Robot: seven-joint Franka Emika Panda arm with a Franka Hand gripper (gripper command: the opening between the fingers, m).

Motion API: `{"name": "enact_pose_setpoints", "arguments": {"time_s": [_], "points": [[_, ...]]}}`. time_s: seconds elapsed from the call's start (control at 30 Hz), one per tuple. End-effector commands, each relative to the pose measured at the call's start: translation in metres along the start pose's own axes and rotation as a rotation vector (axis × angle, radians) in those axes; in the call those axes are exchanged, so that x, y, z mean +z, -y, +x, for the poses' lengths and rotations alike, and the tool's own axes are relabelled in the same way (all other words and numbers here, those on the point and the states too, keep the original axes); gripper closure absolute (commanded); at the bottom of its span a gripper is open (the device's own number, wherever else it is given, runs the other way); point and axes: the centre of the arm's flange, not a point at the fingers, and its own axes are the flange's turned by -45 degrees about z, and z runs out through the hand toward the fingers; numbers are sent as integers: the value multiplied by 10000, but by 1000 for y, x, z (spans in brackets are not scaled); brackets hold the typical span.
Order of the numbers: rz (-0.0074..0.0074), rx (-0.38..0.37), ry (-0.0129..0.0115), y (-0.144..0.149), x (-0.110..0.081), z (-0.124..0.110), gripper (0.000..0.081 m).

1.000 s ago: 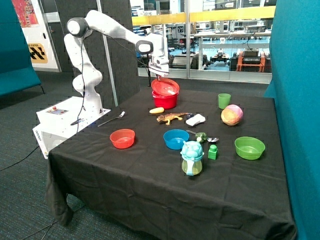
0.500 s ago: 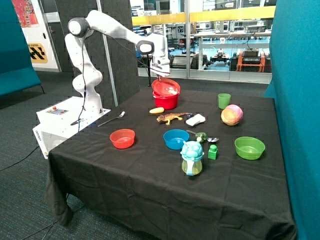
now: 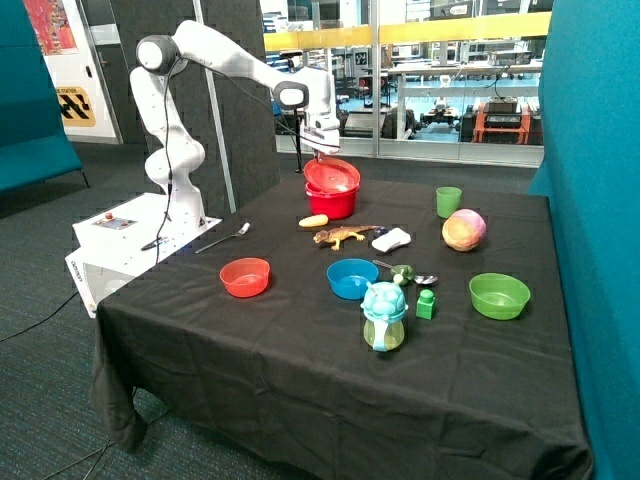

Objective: Hide the teddy bear in the red bowl

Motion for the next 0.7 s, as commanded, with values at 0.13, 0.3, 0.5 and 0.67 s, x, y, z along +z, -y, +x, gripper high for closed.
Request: {"name": "enact_pose_setpoints", "arguments": {"time_s": [0.13, 0.3, 0.5, 0.67], "points": [[-13, -130, -28, 7, 2, -1, 13], [-13, -116, -28, 8, 2, -1, 7], [-13, -58, -28, 7, 2, -3, 6], [-13, 167, -29, 1, -2, -6, 27]]}}
